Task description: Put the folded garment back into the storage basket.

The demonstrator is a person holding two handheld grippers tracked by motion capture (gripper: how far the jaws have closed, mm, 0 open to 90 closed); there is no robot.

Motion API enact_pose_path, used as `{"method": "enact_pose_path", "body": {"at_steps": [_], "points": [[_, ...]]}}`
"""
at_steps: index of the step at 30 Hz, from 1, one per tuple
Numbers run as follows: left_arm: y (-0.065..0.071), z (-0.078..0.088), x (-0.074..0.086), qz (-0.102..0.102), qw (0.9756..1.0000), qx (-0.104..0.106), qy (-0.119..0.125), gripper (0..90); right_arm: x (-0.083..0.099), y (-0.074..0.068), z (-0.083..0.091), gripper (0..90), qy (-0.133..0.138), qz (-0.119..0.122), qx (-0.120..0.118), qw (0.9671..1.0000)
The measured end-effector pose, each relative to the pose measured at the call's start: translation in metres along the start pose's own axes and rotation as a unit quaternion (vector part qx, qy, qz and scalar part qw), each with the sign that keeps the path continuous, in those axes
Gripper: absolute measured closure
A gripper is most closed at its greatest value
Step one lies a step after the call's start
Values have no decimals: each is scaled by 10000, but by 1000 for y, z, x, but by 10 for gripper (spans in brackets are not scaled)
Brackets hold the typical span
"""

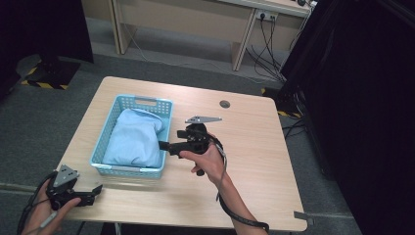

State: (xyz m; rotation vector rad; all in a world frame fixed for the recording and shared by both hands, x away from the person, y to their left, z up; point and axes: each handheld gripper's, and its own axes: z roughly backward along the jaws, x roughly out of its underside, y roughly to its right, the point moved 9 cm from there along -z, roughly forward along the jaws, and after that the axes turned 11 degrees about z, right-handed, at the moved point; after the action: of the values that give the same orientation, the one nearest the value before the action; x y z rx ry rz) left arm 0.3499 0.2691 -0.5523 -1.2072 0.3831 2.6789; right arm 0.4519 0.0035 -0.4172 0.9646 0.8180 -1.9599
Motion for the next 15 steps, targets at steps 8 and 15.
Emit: {"method": "enact_pose_path", "body": {"at_steps": [8, 15], "points": [[0, 0, 0, 14, 10000, -14, 16, 0, 8, -2, 5, 104, -83, 262, 129, 9995], [0, 0, 0, 24, 10000, -25, 19, 0, 16, -2, 13, 104, -67, 318, 123, 9994]]}}
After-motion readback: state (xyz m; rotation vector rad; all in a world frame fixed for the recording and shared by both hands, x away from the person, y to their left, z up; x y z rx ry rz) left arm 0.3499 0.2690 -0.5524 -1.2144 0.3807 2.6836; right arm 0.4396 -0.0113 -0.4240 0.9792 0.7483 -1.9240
